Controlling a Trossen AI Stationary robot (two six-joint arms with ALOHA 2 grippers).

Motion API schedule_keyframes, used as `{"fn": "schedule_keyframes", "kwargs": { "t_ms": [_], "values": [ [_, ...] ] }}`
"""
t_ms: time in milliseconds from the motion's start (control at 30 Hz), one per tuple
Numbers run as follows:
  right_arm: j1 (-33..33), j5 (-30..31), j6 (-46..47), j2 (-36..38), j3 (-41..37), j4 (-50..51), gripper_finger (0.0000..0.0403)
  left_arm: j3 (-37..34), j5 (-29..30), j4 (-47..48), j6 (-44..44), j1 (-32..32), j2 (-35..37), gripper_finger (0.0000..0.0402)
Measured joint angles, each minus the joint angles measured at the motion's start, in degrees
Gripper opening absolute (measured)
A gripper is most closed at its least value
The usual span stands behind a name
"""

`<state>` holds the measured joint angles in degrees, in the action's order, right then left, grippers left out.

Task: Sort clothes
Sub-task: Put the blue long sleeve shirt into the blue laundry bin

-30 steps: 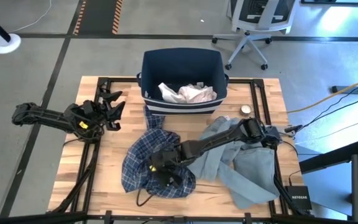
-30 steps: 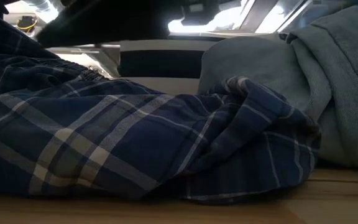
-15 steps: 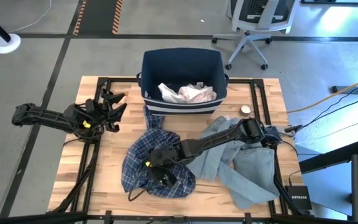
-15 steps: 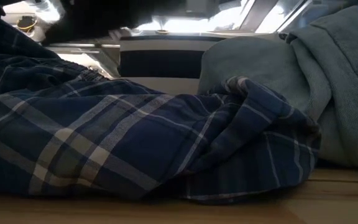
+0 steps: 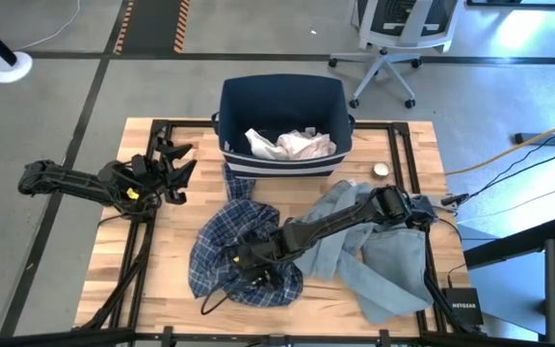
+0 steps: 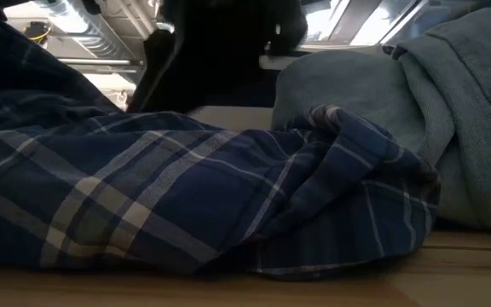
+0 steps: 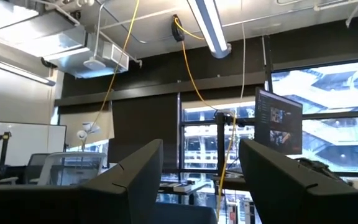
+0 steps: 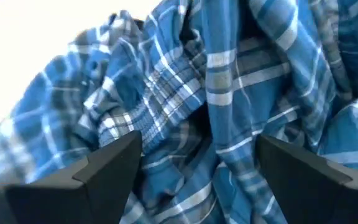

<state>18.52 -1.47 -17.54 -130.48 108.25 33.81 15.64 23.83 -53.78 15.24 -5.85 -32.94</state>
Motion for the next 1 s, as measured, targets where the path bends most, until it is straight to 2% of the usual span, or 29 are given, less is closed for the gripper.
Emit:
{"fn": "schedule_keyframes", "kwargs": {
  "t_ms": [133,300,400,533,600,633,867,933,1000],
  "values": [
    [0.8,-1.5,3.1,0.3,4.1,2.5,0.0335,0.0,0.0,0.0,1.6,0.0,0.0,0.0208],
    [2.5,-2.7,6.6,0.1,5.0,3.2,0.0335,0.0,0.0,0.0,2.8,0.0,0.0,0.0208],
    [4.0,3.8,7.1,0.1,4.3,1.7,0.0335,0.0,0.0,0.0,2.9,0.0,0.0,0.0208],
    [5.7,17.6,6.4,0.1,1.0,-0.1,0.0335,0.0,0.0,0.0,2.8,0.0,0.0,0.0208],
    [6.0,21.9,6.7,0.1,-0.1,-1.2,0.0335,0.0,0.0,0.0,2.8,0.0,0.0,0.0208],
    [5.9,22.1,6.7,0.1,-0.3,-1.8,0.0335,0.0,0.0,0.0,2.8,0.0,0.0,0.0208],
    [5.9,12.3,6.8,0.1,-2.0,-8.8,0.0335,0.0,0.0,0.1,2.8,0.0,0.0,0.0208],
    [5.9,11.7,6.8,0.1,-2.0,-10.9,0.0335,0.0,0.0,0.1,2.8,0.0,0.0,0.0208],
    [5.9,13.6,6.8,-0.2,-2.0,-11.2,0.0335,0.0,0.0,0.0,2.8,0.0,0.0,0.0208]
  ]
}}
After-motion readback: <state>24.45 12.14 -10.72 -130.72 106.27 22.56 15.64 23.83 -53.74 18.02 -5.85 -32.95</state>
